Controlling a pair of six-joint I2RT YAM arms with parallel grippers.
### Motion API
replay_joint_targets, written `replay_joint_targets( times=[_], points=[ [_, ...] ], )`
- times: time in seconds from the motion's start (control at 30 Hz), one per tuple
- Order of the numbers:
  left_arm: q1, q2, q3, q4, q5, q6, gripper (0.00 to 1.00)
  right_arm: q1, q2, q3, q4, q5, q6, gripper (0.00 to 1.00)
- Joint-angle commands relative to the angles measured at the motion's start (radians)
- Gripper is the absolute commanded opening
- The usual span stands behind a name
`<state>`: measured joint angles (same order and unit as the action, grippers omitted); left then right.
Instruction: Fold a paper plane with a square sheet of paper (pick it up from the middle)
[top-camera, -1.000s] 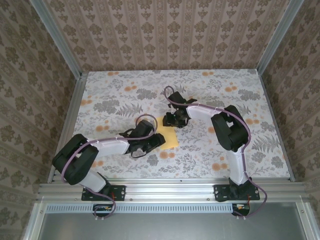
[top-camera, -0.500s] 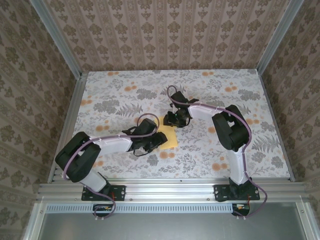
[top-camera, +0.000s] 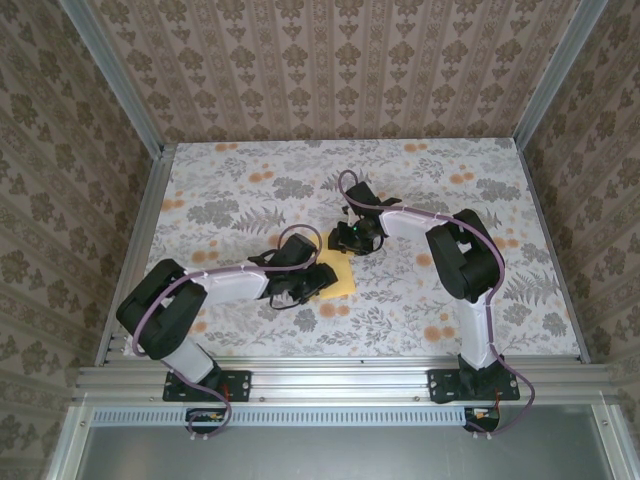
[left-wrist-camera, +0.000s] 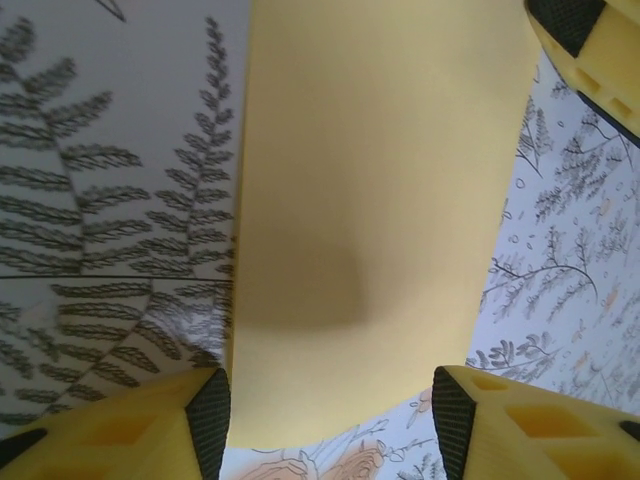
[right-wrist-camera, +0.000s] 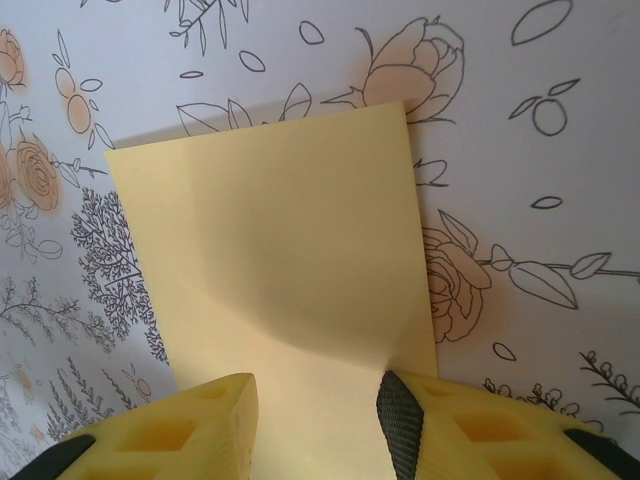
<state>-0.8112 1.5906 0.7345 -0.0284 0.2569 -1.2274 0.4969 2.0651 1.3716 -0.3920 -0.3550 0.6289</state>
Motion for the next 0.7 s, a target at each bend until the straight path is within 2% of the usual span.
replay_joint_targets(
  times=[0.0,0.27,0.47,0.67],
  points=[
    [-0.004,0.011,0.014,0.030,0.033,-0.002,0.57,-0.007,0.052,-0.055,-0.100,0.044,0.009,0.43],
    [0.008,-0.047,-0.022,0.073,0.012,-0.001,0.54,-0.009,0.058,-0.055,-0.099,0.043,0.008,0.42],
    [0.017,-0.033,-0.071,0.271,0.088,-0.011,0.55,-0.009,0.060,-0.056,-0.096,0.036,0.009,0.42],
    [-0.001,0.010,-0.064,0.336,0.147,-0.001,0.58,-0.009,0.064,-0.055,-0.094,0.032,0.009,0.42]
  ],
)
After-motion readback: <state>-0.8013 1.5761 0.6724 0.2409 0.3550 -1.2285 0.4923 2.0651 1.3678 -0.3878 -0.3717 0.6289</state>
